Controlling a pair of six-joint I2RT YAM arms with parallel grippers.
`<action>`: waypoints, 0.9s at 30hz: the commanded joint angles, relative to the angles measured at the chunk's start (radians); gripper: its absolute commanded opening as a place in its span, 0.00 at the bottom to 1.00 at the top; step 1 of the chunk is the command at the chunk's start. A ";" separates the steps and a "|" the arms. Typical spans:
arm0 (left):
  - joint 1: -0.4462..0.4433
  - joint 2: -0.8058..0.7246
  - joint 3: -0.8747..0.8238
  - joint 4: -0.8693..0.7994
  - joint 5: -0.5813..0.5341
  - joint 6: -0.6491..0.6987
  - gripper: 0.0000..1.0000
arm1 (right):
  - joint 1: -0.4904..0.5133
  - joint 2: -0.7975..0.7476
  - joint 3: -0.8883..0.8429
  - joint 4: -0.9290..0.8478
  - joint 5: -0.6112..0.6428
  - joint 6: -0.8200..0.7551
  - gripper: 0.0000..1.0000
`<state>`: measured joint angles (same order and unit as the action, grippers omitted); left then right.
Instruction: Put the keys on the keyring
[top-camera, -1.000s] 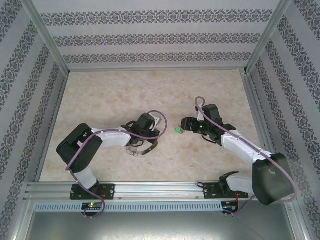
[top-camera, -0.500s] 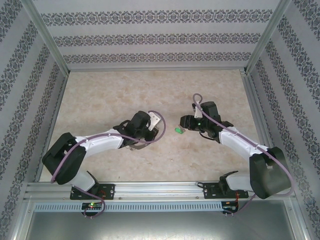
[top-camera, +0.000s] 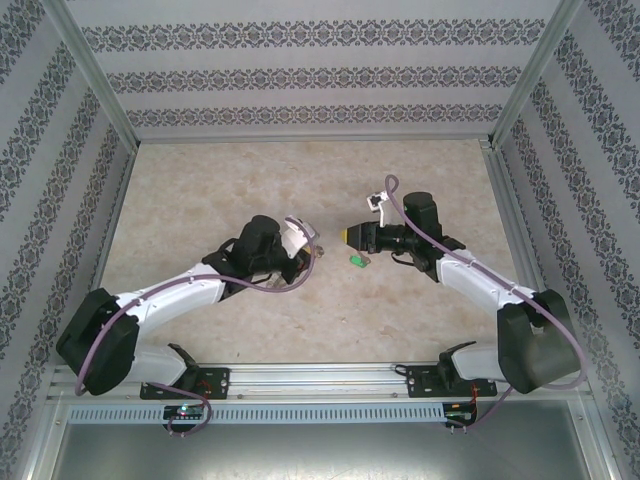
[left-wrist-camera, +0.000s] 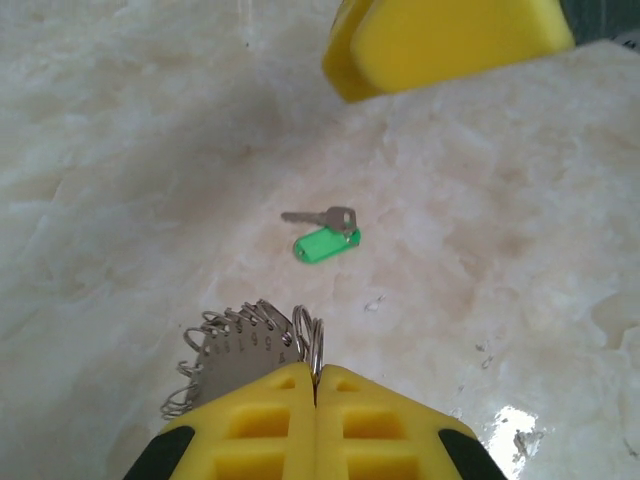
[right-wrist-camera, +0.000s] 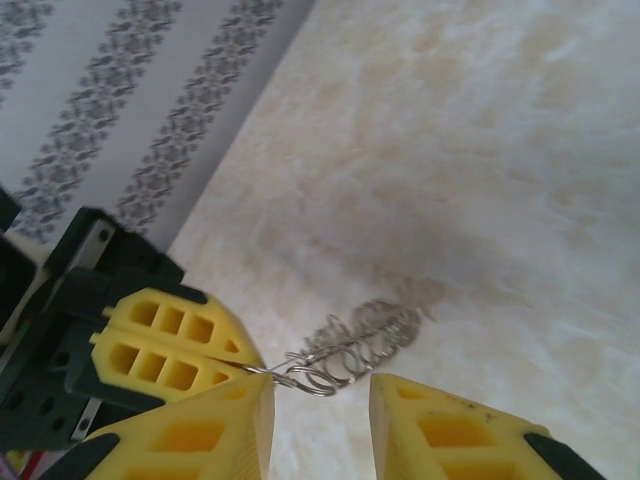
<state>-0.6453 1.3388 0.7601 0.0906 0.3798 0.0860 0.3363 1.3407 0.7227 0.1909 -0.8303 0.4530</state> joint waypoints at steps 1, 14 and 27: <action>0.024 -0.024 0.051 0.018 0.082 0.031 0.00 | 0.000 0.027 0.038 0.124 -0.138 0.010 0.31; 0.066 -0.003 0.116 0.022 0.147 0.022 0.00 | 0.058 0.081 0.047 0.190 -0.143 0.045 0.29; 0.072 0.009 0.135 0.010 0.194 0.008 0.00 | 0.083 0.113 0.066 0.213 -0.173 0.054 0.29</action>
<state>-0.5861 1.3426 0.8497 0.0822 0.5289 0.0940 0.4084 1.4429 0.7597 0.3649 -0.9627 0.5026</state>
